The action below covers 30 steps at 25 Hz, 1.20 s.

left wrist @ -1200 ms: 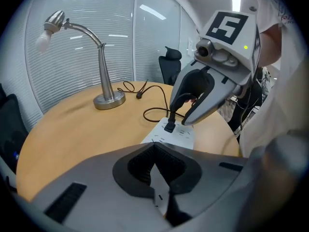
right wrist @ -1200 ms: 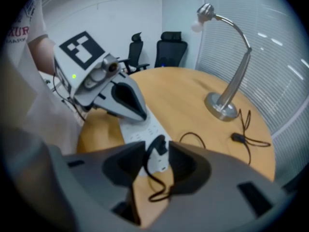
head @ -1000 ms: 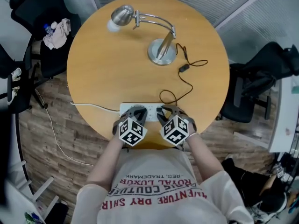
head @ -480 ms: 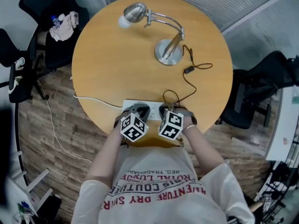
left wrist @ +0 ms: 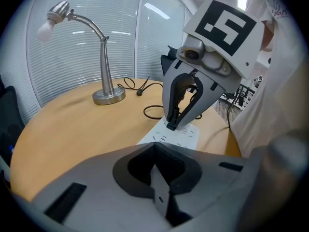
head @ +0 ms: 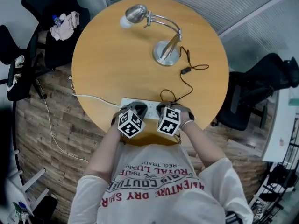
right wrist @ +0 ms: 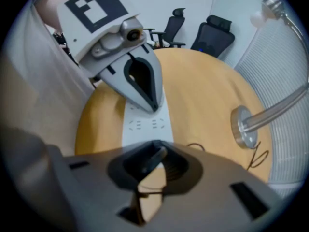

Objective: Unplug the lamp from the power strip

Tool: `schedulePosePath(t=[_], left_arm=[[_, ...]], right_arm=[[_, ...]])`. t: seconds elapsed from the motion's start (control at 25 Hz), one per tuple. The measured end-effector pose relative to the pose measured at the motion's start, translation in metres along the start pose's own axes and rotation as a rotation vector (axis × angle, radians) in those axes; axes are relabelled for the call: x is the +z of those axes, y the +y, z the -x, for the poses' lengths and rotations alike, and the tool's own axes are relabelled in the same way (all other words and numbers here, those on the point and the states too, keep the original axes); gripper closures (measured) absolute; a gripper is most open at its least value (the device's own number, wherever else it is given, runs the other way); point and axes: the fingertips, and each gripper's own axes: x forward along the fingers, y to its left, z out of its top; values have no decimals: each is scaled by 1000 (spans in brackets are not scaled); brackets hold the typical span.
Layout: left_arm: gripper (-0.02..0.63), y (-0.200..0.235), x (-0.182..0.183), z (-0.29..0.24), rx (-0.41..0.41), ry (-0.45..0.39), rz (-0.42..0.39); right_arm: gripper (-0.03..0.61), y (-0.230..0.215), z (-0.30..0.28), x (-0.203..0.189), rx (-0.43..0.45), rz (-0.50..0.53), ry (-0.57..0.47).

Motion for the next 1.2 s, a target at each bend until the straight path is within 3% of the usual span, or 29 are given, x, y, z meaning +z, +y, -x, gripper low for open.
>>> schedulePosePath(t=[0.44,0.6,0.76,0.92,1.2], left_arm=[[586,0,3,-2,-37,8,27],[586,-3,5,-3,-24,1,-10],[586,-2,4,-5,-6,12,-50],[586,-1,2,-5,10,9,-56],[586,-2,0,-4,6,7,-50]], right_arm=[[508,1,7,-2,3,10,12],[508,4,11,-2,-2,-1,19],[508,-14,65,23,-30,-59,-95],[508,-30,84,11,-66,-30,-46],[508,-17,98,5,-101,-228,-171]])
